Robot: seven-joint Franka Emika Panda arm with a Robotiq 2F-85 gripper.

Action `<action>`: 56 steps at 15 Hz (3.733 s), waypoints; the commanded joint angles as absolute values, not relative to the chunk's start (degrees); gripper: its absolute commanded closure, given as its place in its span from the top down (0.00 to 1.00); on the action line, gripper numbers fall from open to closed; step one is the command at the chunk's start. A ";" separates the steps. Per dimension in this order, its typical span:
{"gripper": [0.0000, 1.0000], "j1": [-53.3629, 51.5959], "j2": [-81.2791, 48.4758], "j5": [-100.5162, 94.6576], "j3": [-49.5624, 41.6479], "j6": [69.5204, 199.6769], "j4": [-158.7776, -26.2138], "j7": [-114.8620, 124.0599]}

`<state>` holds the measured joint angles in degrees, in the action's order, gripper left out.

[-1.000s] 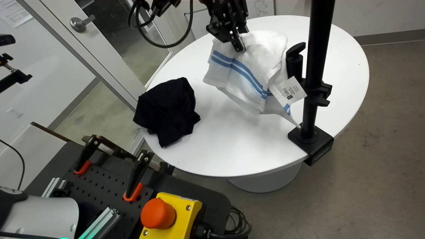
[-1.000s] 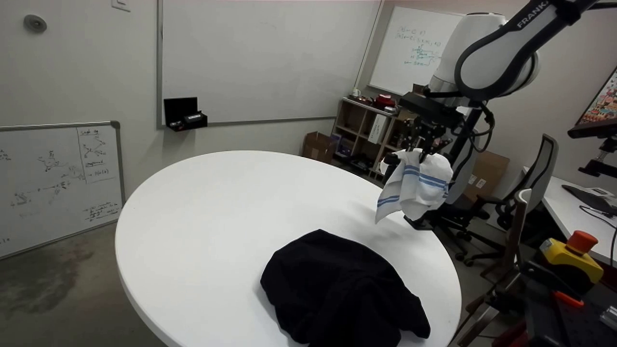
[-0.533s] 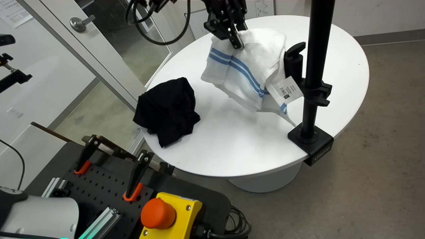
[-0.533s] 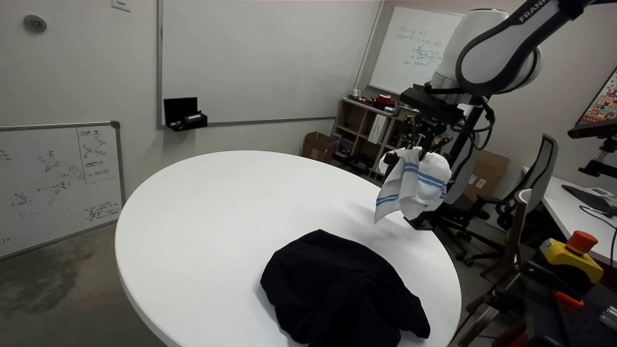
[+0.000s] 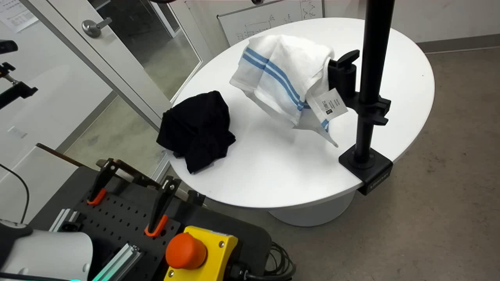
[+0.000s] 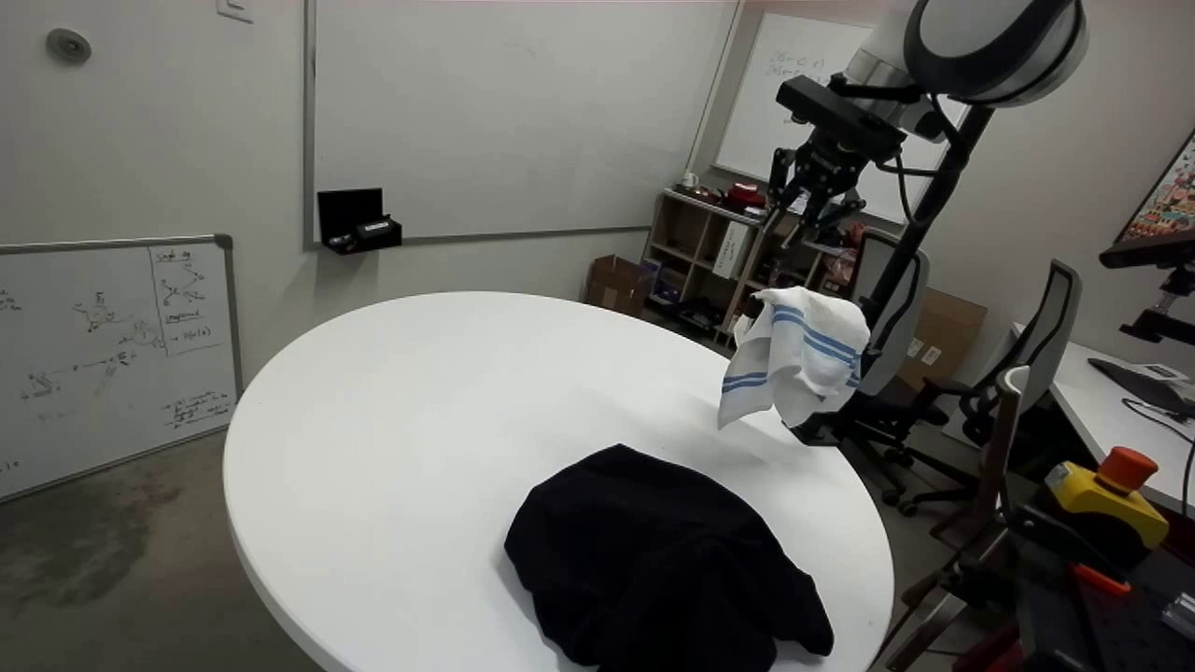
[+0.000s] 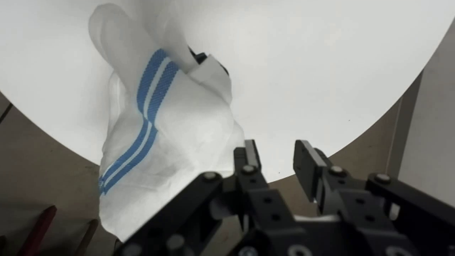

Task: Remove the white towel from the black stand

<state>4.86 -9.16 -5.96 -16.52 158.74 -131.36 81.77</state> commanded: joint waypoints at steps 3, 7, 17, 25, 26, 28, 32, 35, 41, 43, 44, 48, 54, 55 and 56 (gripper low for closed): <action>0.56 5.88 -6.17 -3.32 -14.52 157.75 -132.03 79.22; 0.79 6.31 -7.20 -5.39 -15.42 157.23 -132.07 80.84; 0.98 7.00 -11.96 -7.23 -17.43 155.38 -132.76 81.92; 0.67 5.90 -16.57 -6.92 -19.20 156.49 -131.87 81.45; 0.61 5.74 -16.82 -6.89 -19.30 156.43 -131.77 81.41; 0.45 5.54 -17.26 -6.78 -19.43 156.46 -131.51 81.34; 0.14 5.32 -17.28 -6.61 -19.49 156.69 -130.78 81.21; 0.00 5.31 -17.22 -6.42 -19.40 156.73 -130.69 81.14; 0.01 5.68 -15.33 -5.14 -18.77 156.60 -131.14 80.41; 0.01 5.69 -13.02 -4.82 -18.55 156.64 -131.65 80.16; 0.01 5.81 -11.67 -4.57 -18.25 156.66 -131.88 79.77; 0.01 6.47 -5.50 -2.78 -15.88 156.89 -132.98 77.81; 0.01 6.22 3.17 6.15 -10.17 156.66 -133.94 69.65; 0.01 5.96 4.27 8.04 -9.29 156.33 -133.78 68.02; 0.01 5.77 5.15 9.56 -8.54 156.41 -133.86 66.64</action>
